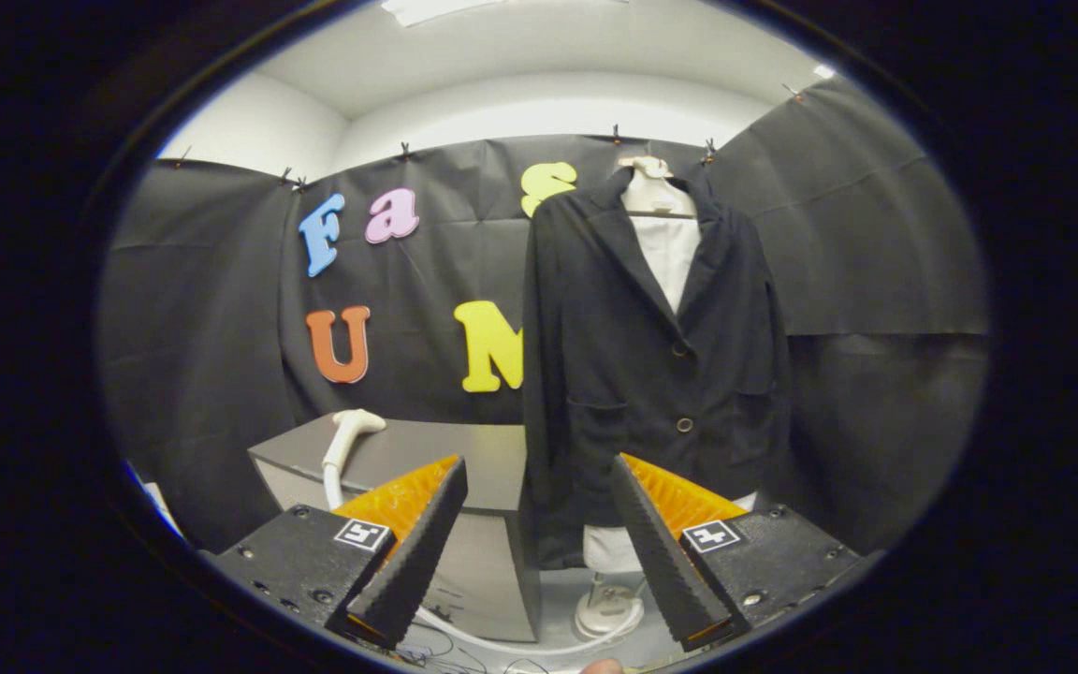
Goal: Iron the clothes twice with a garment steamer, once on the left side and once on the right side.
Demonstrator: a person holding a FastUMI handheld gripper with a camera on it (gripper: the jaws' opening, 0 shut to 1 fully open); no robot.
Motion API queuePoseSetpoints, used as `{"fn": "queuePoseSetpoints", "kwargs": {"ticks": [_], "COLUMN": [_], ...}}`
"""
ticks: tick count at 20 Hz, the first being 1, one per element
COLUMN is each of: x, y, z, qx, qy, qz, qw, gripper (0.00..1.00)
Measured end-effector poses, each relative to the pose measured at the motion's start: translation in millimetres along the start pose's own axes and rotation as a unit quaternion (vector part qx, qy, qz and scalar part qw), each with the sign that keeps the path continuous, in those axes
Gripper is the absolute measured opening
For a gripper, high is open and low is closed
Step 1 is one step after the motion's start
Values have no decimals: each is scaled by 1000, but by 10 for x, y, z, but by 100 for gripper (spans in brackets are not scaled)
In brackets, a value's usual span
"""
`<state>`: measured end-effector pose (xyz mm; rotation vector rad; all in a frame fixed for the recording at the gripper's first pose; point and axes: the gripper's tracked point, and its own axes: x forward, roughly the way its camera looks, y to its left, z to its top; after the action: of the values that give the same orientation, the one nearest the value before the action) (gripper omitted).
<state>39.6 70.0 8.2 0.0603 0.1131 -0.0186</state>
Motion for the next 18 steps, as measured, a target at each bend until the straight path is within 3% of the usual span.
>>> {"fn": "queuePoseSetpoints", "kwargs": {"ticks": [3, 10, 18], "x": [313, 1362, 2197], "y": [349, 1331, 2535], "z": [144, 135, -279], "qx": [-1, 7, -22], "qy": [2, 55, 187], "qz": [28, 140, 265], "qw": [1000, 989, 946], "gripper": [99, 99, 98]}}
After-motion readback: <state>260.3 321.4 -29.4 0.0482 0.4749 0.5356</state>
